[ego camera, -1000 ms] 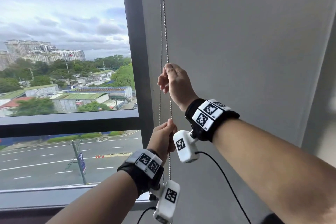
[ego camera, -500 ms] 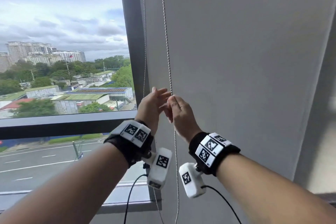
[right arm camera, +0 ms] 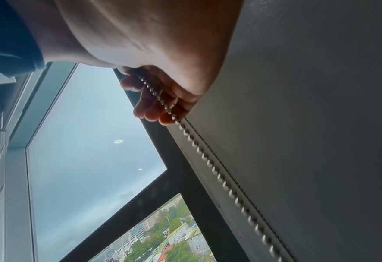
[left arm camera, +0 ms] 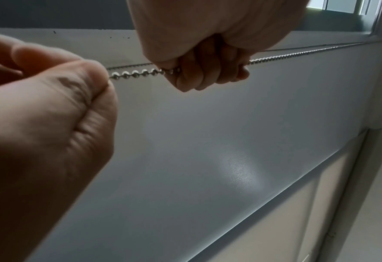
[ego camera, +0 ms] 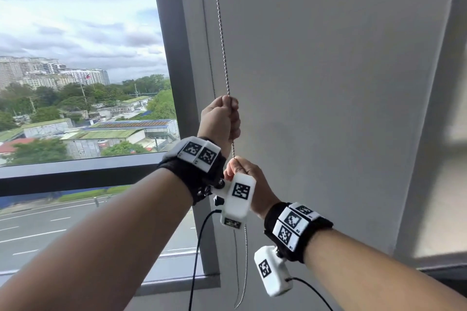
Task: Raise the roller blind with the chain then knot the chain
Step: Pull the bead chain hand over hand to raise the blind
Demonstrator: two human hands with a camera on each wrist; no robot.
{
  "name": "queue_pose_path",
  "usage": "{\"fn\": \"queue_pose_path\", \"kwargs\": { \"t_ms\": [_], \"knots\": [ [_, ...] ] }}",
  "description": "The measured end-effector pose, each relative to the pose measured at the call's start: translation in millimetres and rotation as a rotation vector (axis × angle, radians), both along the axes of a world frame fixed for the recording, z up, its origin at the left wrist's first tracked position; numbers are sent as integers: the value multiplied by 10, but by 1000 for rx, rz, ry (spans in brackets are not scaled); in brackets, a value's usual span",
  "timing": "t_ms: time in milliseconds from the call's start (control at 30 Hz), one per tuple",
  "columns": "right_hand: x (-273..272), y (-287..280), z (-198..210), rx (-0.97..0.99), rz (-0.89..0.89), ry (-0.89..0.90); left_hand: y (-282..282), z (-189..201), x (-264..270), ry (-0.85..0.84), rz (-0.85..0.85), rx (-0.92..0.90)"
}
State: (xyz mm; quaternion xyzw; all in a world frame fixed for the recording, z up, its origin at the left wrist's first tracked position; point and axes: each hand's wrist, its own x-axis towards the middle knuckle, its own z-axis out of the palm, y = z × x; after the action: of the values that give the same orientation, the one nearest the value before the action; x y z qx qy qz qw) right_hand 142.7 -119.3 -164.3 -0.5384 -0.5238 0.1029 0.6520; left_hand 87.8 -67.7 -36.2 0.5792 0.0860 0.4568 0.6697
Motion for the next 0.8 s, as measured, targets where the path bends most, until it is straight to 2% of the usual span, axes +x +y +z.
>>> {"fn": "queue_pose_path", "kwargs": {
  "t_ms": [100,233,433,567,800],
  "knots": [
    [52,-60,53,-43,14,-37,-39,-74,-24,29,9,-3],
    [189,-61,287,33,-31,-66,-56,-356,-27,49,4,-31],
    [177,-32,980,135,-31,-33,-62,-894,-149,188,40,-79],
    [98,72,1351,166,3,-9,-50,-1104,-181,243,59,-104],
    [6,217,1409,171,24,-6,-4,-1172,-220,282,108,-65]
  ]
}}
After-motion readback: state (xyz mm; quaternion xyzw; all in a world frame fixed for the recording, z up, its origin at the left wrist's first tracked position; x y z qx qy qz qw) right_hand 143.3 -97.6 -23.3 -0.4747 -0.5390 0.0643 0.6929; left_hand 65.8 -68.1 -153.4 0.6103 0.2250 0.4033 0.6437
